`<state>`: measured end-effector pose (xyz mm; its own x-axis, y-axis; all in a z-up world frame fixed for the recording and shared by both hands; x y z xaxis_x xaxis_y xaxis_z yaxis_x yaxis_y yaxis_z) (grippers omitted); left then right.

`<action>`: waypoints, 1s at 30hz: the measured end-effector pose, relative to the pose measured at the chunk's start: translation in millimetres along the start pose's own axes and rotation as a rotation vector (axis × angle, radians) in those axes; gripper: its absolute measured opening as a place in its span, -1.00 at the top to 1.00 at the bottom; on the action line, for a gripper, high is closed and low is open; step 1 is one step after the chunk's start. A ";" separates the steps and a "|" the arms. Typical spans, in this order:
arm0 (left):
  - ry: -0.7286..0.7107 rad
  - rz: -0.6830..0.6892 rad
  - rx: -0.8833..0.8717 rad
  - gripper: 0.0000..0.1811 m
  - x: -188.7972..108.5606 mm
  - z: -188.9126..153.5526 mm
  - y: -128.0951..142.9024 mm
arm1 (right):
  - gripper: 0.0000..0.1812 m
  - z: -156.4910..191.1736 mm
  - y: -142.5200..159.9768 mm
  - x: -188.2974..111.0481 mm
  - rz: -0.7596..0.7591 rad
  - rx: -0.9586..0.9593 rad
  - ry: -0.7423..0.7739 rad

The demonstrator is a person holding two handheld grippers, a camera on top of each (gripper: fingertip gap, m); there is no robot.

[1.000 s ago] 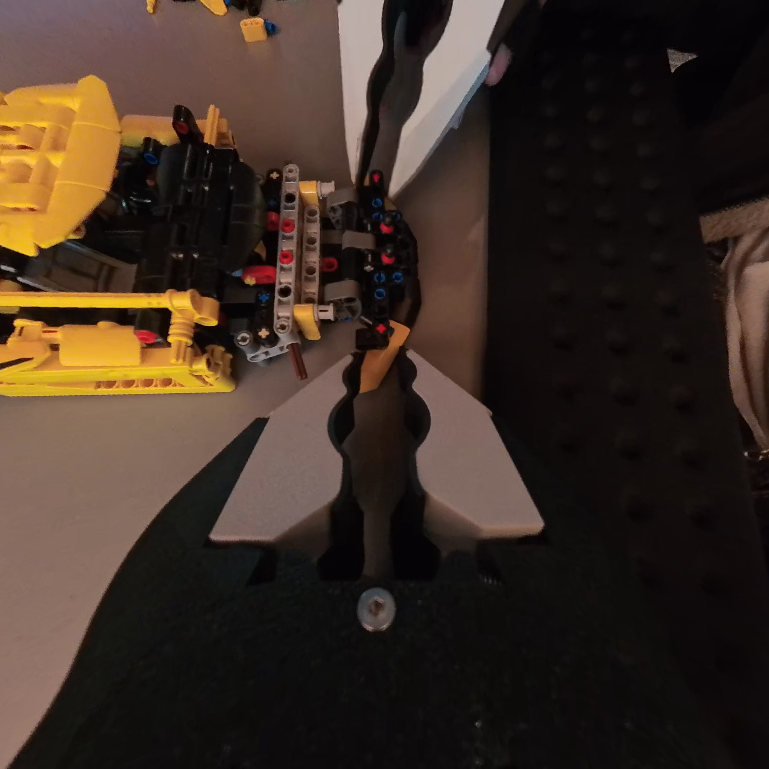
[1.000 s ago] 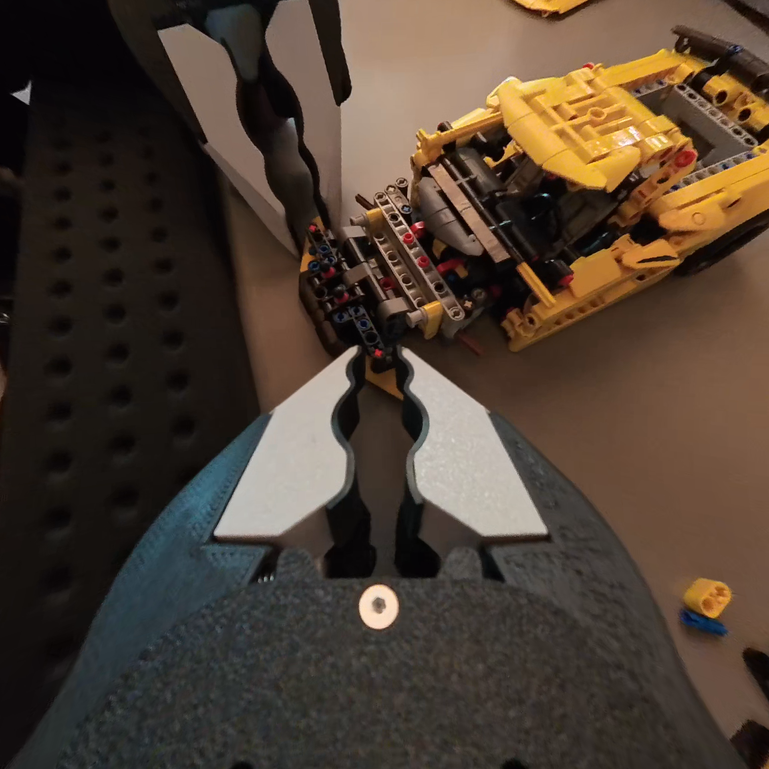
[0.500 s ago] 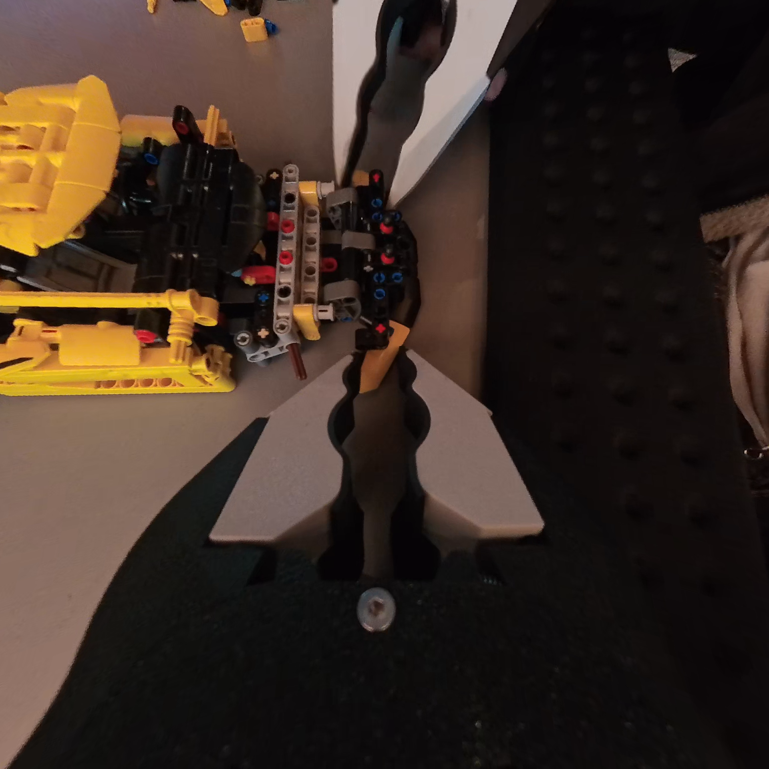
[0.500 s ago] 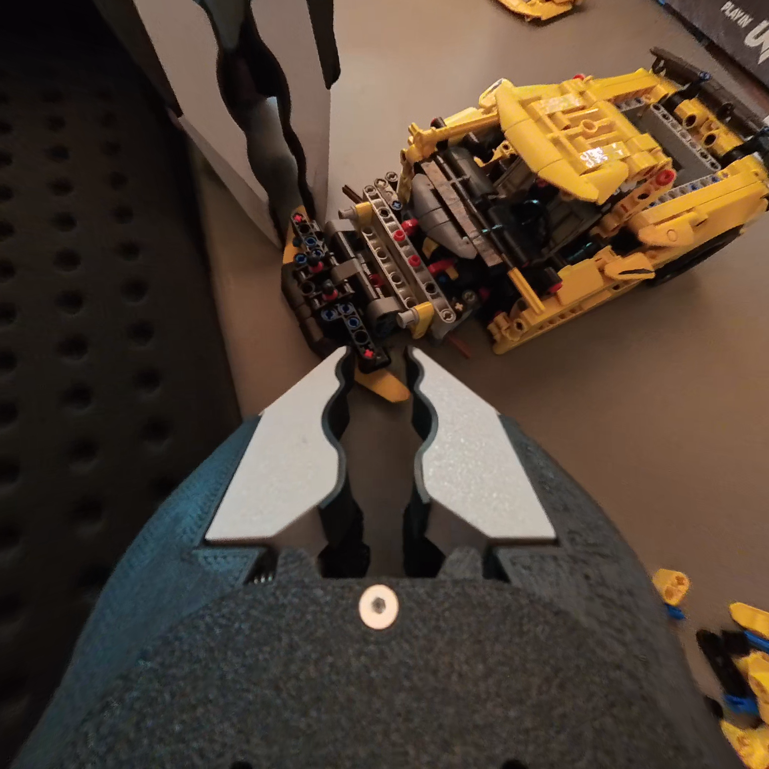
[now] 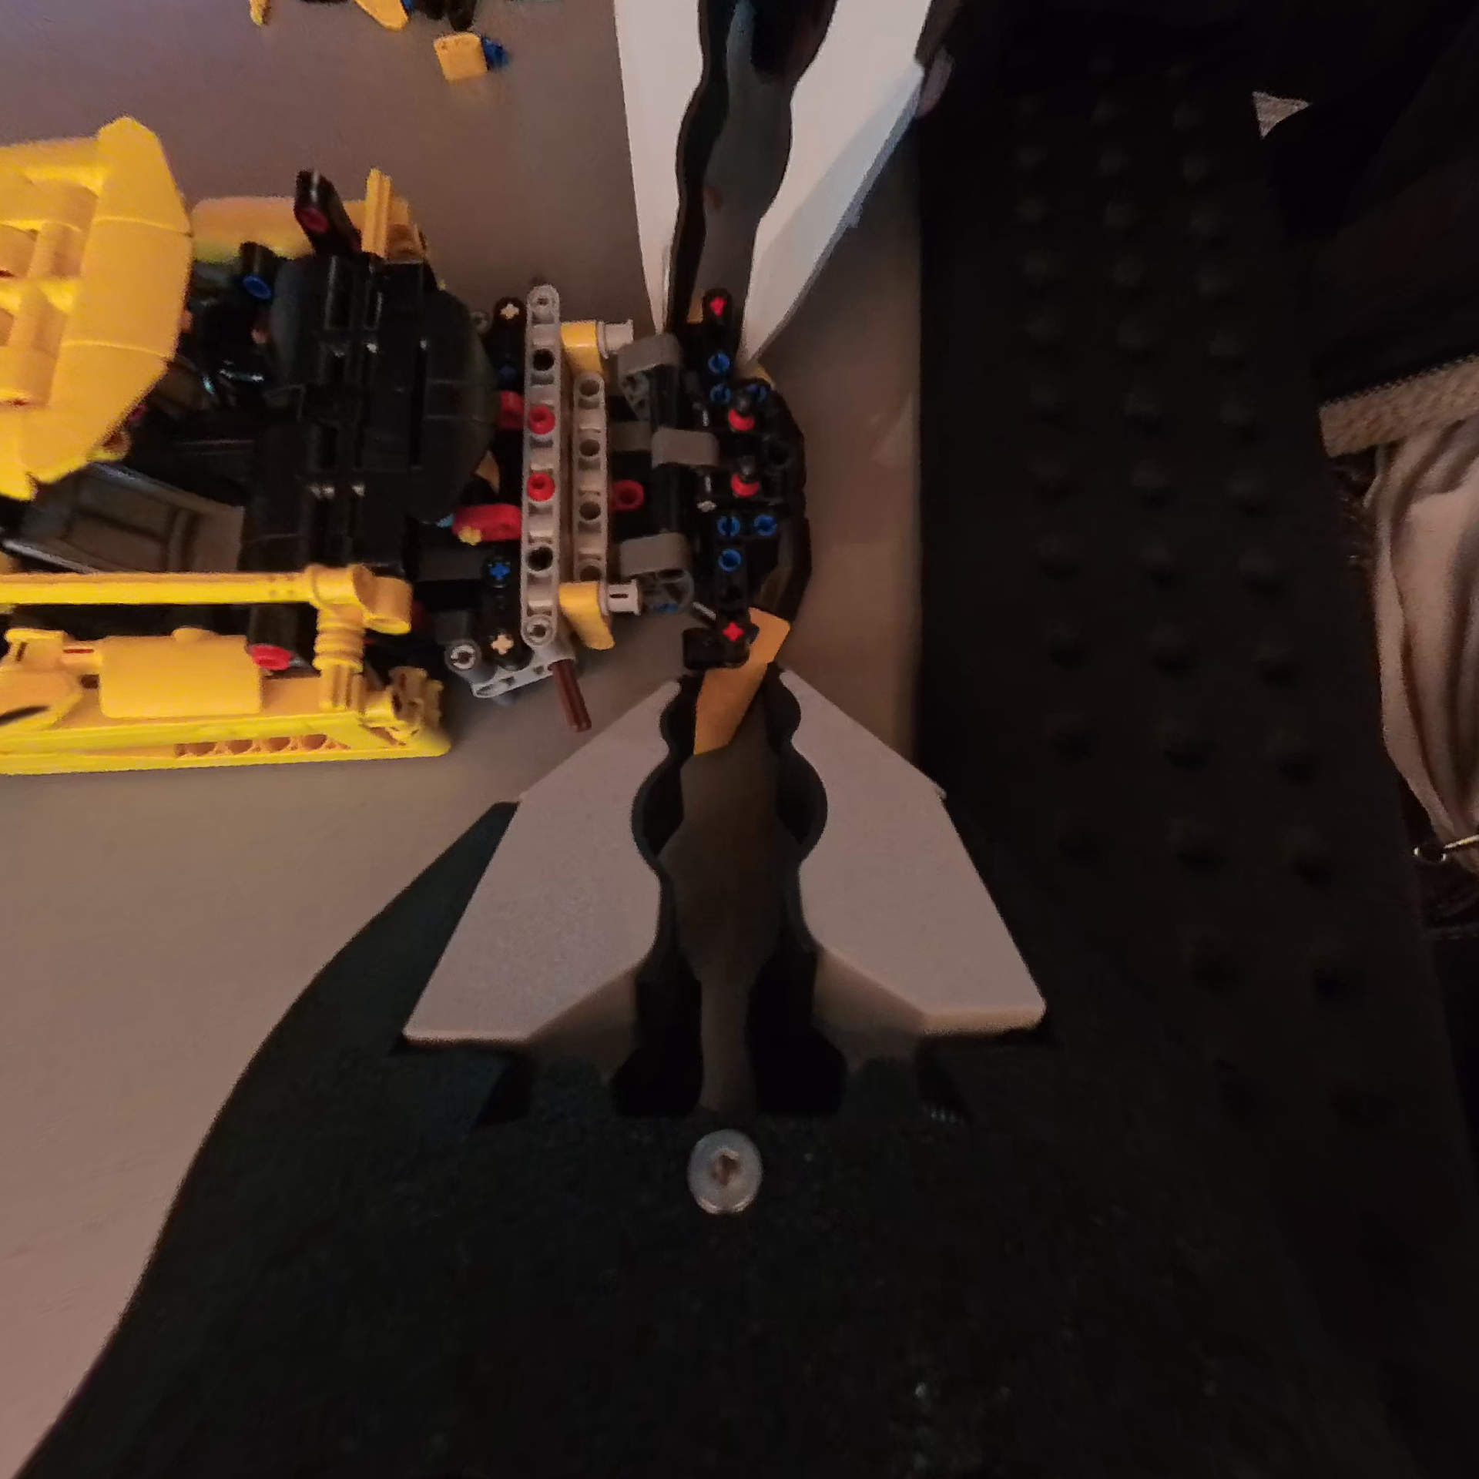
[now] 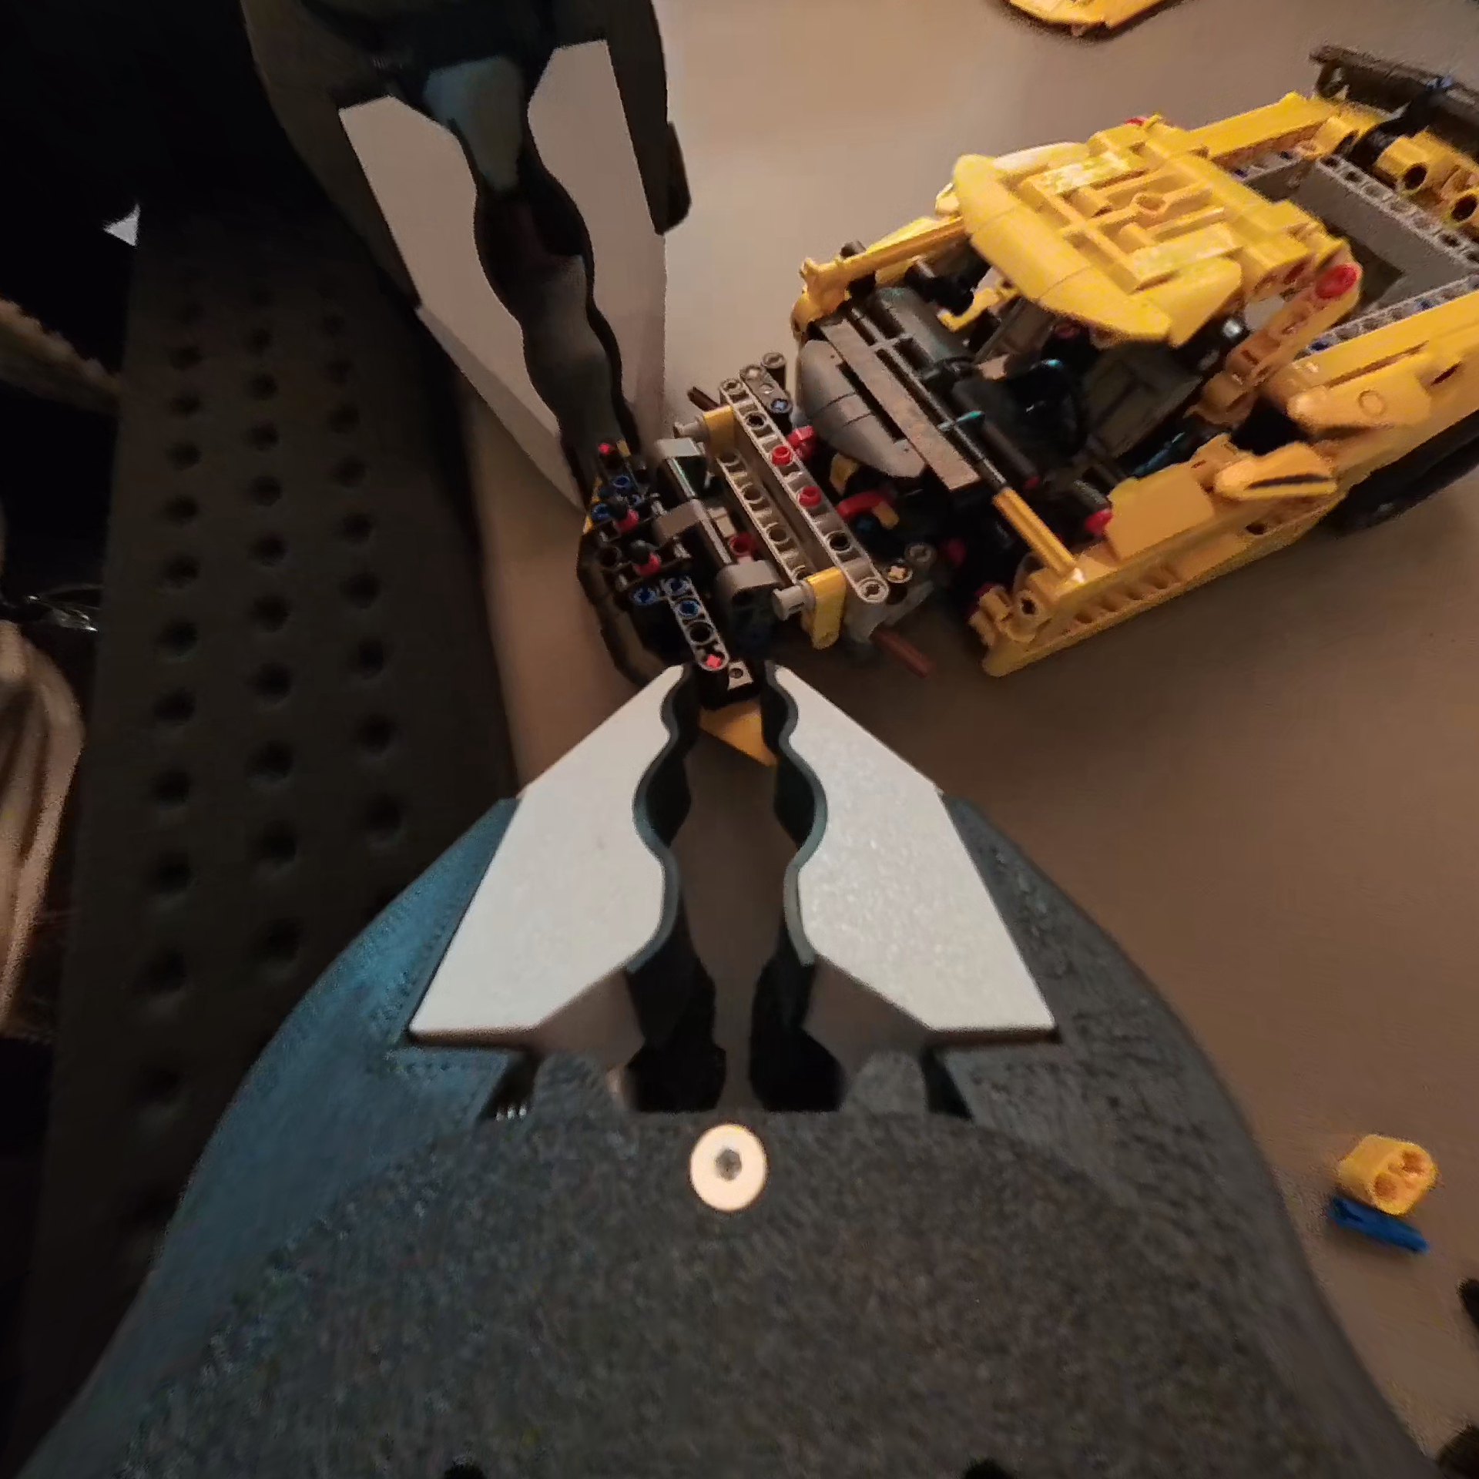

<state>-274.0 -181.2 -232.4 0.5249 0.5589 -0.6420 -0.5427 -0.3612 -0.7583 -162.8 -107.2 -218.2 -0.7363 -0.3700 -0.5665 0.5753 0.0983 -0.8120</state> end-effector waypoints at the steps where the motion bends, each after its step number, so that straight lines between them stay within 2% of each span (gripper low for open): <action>1: -0.001 0.000 0.004 0.81 -0.1 -0.4 0.0 | 0.84 -0.4 -0.1 0.0 -0.001 0.001 0.000; 6: -0.027 0.001 -0.009 0.80 0.2 2.4 -0.4 | 0.82 -3.6 5.6 6.6 0.064 -0.054 0.070; 11: -0.044 -0.010 -0.012 0.78 -2.1 4.0 -0.7 | 0.81 4.8 -4.9 2.5 -0.015 -0.126 0.078; 12: -0.044 -0.029 -0.026 0.70 -5.4 5.7 -2.1 | 0.81 3.5 -4.9 2.1 -0.012 -0.131 0.084; 15: 0.004 -0.149 -0.101 0.68 -21.6 8.1 -17.3 | 0.81 4.6 -0.1 6.7 0.037 -0.124 0.072; 18: -0.039 -0.241 -0.064 0.66 -25.9 12.9 -39.4 | 0.84 4.5 -2.3 11.4 0.042 -0.124 0.062; 21: -0.066 -0.132 0.076 0.56 -5.5 8.7 -45.3 | 0.87 4.8 -5.4 16.7 0.044 -0.118 0.038; 24: -0.014 -0.048 0.150 0.52 11.0 -1.3 -42.4 | 0.88 11.7 -5.3 17.6 0.043 -0.090 -0.013; 27: 0.014 -0.005 0.182 0.55 19.2 -7.7 -37.9 | 0.88 13.0 -4.4 16.7 0.026 -0.074 -0.039; 28: 0.018 0.007 0.201 0.63 22.0 -10.3 -35.8 | 0.85 14.1 -5.6 17.6 0.022 -0.077 -0.058; 30: 0.003 0.013 0.228 0.61 24.1 -11.2 -35.6 | 0.88 12.8 -6.0 17.1 0.021 -0.062 -0.059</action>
<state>-234.6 -163.2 -222.2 0.5188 0.5528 -0.6521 -0.6832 -0.1904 -0.7050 -174.3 -126.0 -221.2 -0.7011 -0.4205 -0.5758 0.5658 0.1633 -0.8082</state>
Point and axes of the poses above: each gripper's, where its closed fingertips meet, x out along the fingers, y out of its underside, z = x × y across the jaws, the point moved 4 cm from there along -x, back along the fingers, and after that the axes turned 11 degrees about -y, right-handed, at the moved point
